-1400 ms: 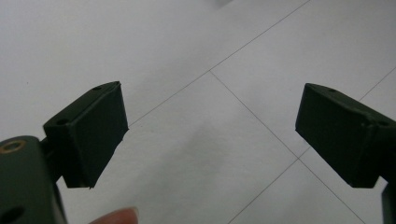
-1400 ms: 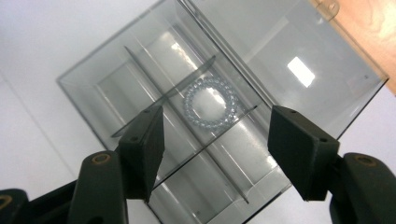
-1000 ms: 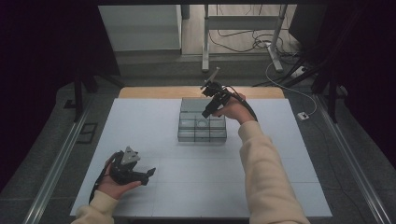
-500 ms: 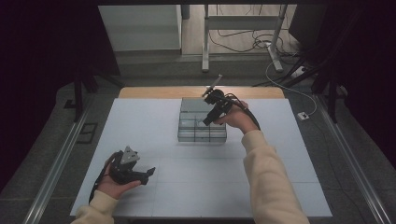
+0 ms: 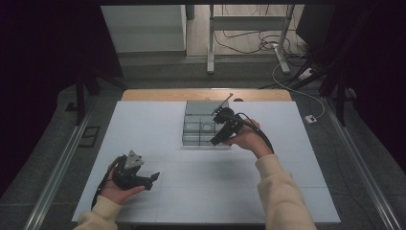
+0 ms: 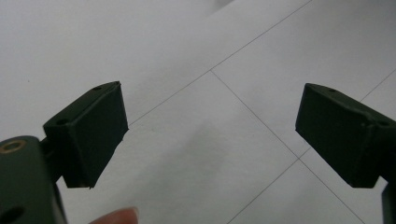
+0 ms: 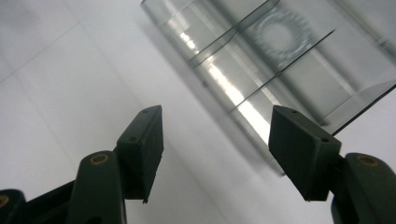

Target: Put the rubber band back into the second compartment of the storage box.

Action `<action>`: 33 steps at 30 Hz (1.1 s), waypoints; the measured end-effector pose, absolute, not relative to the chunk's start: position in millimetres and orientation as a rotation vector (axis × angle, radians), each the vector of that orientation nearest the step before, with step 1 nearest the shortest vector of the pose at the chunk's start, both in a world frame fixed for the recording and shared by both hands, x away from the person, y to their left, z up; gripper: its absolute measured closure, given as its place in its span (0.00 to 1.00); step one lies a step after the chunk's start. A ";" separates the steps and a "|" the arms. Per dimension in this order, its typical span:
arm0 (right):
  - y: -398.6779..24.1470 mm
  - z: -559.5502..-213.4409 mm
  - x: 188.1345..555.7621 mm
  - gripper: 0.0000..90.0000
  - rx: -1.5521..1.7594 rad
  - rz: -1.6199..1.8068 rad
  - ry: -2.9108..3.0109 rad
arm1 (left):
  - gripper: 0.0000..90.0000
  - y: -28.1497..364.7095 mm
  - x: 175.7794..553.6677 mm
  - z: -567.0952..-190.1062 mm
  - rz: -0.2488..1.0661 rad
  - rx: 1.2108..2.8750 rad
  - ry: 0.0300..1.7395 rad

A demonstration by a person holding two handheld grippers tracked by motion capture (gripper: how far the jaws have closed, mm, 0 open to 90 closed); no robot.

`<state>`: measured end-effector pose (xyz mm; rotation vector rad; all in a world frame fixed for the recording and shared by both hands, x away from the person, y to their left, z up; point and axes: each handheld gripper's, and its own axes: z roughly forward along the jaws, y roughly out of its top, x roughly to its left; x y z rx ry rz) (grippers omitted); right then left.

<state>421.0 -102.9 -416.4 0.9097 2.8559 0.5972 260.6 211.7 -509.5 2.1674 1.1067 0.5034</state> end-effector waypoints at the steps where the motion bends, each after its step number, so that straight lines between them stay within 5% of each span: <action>1: -105.8 -419.2 412.9 0.39 0.911 0.609 2.863 | 0.11 211.8 260.6 -509.5 0.504 2.167 1.107; 33: -121.9 -468.3 345.4 0.39 0.899 0.608 2.957 | 0.11 212.2 260.9 -509.9 0.510 2.176 1.108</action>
